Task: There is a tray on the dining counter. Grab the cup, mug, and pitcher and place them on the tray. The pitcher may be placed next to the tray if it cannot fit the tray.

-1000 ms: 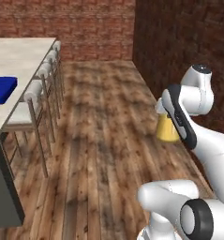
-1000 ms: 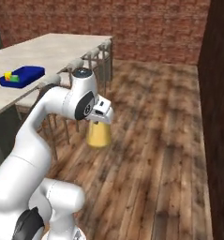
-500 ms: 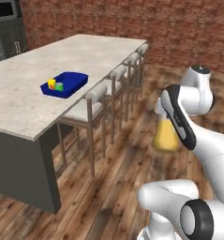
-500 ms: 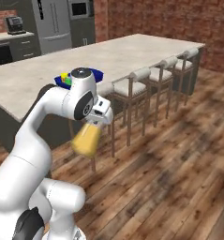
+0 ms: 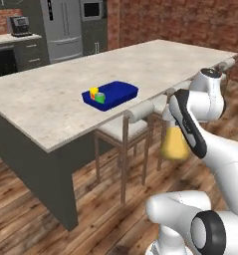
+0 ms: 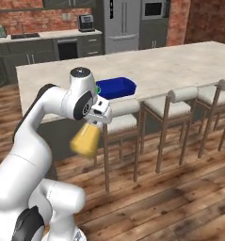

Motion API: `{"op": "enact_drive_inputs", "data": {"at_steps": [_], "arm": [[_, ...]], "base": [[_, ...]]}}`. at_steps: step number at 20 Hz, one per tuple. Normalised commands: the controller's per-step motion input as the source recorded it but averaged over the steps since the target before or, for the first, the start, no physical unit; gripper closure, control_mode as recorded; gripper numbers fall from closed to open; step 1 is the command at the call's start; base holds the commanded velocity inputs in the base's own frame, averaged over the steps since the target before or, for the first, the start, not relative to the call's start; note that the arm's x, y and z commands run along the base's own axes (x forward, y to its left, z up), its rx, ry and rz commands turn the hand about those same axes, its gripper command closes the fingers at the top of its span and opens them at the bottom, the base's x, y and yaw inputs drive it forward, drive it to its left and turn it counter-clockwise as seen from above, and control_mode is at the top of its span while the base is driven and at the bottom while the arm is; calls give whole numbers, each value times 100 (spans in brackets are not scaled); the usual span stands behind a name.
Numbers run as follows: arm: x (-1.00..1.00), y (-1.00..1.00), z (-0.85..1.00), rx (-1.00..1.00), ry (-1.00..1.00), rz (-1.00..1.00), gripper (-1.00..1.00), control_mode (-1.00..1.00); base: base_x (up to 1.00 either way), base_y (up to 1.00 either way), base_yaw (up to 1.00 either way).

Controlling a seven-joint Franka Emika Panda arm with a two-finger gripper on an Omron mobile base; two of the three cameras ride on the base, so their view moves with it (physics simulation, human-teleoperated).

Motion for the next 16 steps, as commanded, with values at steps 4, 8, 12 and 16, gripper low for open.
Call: {"op": "enact_drive_inputs", "data": {"at_steps": [4,8,12,16], "arm": [[0,0,0,0,0,0,100,100],[0,0,0,0,0,0,100,100],[0,0,0,0,0,0,100,100],[0,0,0,0,0,0,100,100]], "base": [[61,-76,60],[39,-70,56],[8,-68,50],[0,-71,40]]}}
